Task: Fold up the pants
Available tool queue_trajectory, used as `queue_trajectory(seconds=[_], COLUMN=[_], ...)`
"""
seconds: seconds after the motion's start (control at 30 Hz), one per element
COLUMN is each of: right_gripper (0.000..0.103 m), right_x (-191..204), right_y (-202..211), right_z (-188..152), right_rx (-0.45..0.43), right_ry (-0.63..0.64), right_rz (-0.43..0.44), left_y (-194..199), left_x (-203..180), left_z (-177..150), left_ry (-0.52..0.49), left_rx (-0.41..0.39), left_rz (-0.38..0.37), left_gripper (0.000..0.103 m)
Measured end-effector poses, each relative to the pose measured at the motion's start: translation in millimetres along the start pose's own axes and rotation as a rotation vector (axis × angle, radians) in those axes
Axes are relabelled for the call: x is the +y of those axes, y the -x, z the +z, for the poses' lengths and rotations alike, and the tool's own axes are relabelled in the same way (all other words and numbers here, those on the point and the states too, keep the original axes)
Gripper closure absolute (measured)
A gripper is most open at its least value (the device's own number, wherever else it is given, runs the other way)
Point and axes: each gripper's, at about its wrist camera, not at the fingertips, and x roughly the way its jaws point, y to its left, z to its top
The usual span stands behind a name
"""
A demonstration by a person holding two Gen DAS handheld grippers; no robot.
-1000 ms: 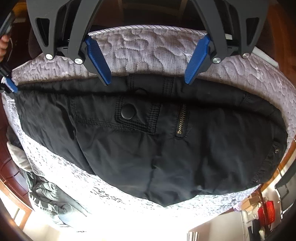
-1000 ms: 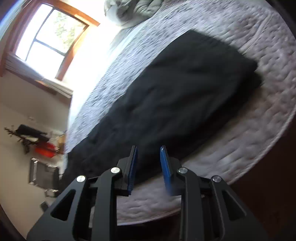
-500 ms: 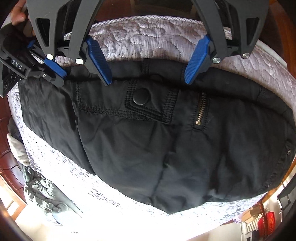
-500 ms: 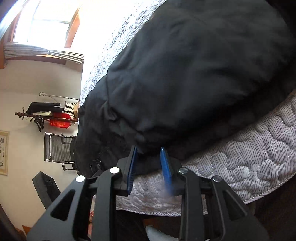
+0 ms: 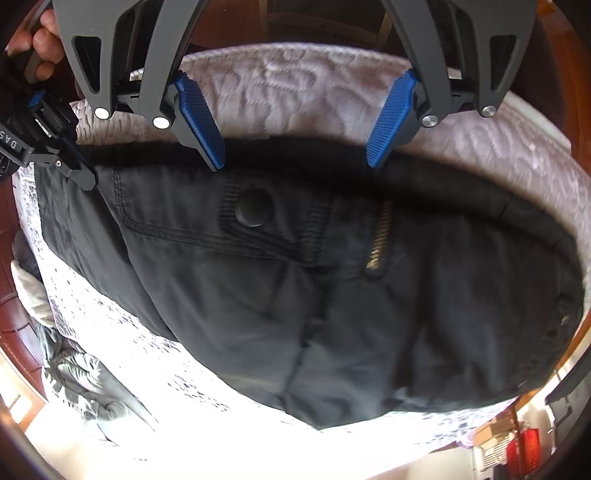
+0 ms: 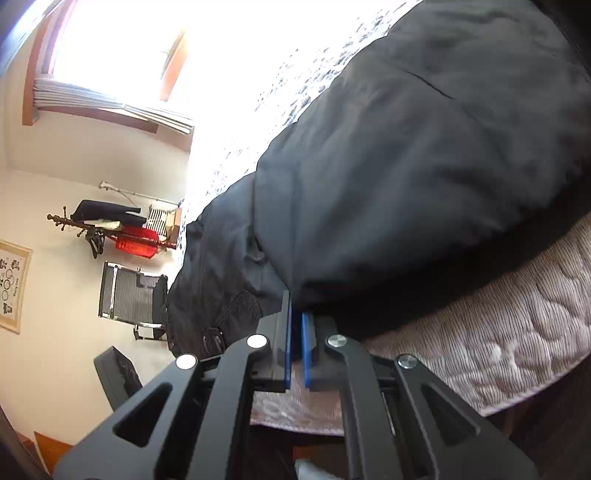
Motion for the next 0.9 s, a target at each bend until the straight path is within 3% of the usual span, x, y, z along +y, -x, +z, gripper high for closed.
queue_trajectory(seconds=[0.07, 0.17, 0.3, 0.4, 0.43, 0.5, 0.63, 0.77, 0.9], right_gripper=[0.101, 0.101, 0.1, 0.1, 0.1, 0.1, 0.1, 0.099, 0.099], right_x=[-6, -14, -11, -9, -9, -7, -1, -5, -12], right_y=[-10, -21, -23, -24, -25, -25, -24, -29, -30], right_z=[-2, 0, 4, 6, 6, 6, 5, 2, 0], right_rx=[0.031, 0.04, 0.051, 0.057, 0.057, 0.059, 0.056, 0.044, 0.039], right_ry=[-0.004, -0.031, -0.007, -0.005, -0.004, 0.004, 0.014, -0.004, -0.022], right_rz=[-0.042, -0.029, -0.036, -0.038, -0.043, -0.056, -0.068, -0.057, -0.042], left_y=[1, 4, 13, 17, 18, 25, 28, 18, 10], left_x=[6, -1, -27, -31, -26, -7, 41, 82, 101], left_z=[-6, -8, 1, 9, 10, 8, 6, 6, 8], left_ry=[0.029, 0.022, -0.063, -0.048, -0.028, 0.044, 0.174, 0.225, 0.28], left_rx=[0.011, -0.003, -0.059, -0.091, -0.096, -0.142, -0.241, -0.242, -0.214], left_rz=[-0.022, -0.027, 0.062, 0.083, 0.06, -0.089, -0.301, -0.352, -0.469], left_gripper=[0.024, 0.031, 0.033, 0.033, 0.034, 0.042, 0.042, 0.042, 0.042])
